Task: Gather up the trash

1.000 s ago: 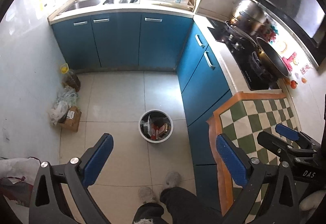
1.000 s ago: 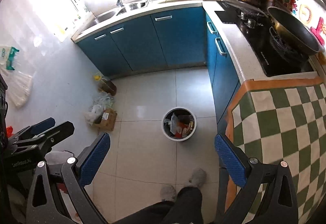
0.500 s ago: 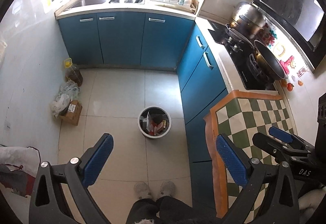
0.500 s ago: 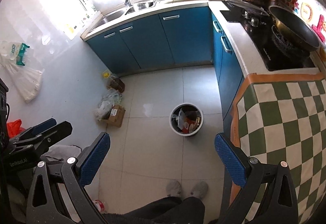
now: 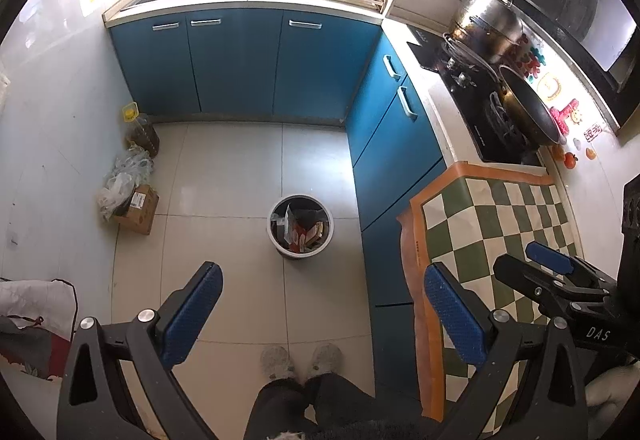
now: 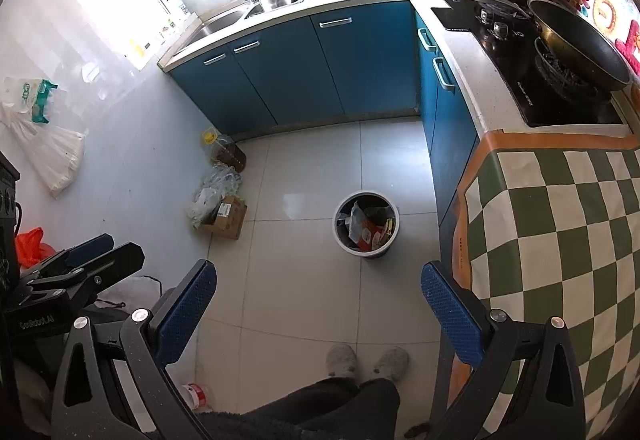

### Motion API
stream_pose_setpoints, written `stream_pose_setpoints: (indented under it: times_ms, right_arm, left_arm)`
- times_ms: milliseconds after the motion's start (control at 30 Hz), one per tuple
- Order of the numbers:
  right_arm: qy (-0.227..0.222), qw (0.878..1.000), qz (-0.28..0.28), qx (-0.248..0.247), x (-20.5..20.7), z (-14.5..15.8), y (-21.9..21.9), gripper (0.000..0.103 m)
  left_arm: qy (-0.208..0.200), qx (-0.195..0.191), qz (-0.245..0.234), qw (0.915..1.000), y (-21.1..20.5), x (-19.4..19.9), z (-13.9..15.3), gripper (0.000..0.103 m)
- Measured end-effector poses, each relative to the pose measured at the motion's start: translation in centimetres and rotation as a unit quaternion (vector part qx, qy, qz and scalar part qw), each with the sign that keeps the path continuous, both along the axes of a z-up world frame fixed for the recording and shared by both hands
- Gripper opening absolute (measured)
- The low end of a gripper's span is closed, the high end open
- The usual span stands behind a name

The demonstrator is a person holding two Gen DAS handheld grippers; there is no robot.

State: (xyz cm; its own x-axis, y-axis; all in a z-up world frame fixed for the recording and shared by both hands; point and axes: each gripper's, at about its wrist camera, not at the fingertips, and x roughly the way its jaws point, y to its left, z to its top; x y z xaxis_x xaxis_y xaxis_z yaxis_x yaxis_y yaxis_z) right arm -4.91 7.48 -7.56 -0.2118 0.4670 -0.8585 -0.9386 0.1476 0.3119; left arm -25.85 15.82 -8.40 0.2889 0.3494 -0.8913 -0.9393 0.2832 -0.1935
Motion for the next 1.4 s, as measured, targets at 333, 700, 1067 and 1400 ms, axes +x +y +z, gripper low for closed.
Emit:
stream_pose_setpoints:
  times_ms: [333, 700, 1067, 1400]
  right_arm:
    - [0.002, 1.0, 0.008, -0.005, 0.0, -0.2, 0.3, 0.103]
    - [0.01, 1.0, 0.012, -0.009, 0.7, -0.8, 0.2, 0.103]
    - [0.019, 1.0, 0.015, -0.014, 1.1, -1.1, 0.0, 0.103]
    - [0.025, 0.999, 0.017, -0.017, 1.5, -1.5, -0.2, 0.103]
  left_arm:
    - [-0.001, -0.006, 0.005, 1.0, 0.0, -0.3, -0.2, 0.103]
    - [-0.011, -0.017, 0.008, 0.9998, -0.3, -0.3, -0.4, 0.103]
    - [-0.018, -0.029, 0.001, 0.9994, -0.4, 0.3, -0.6, 0.103]
    - [-0.017, -0.033, -0.005, 0.9993, -0.4, 0.7, -0.7, 0.103]
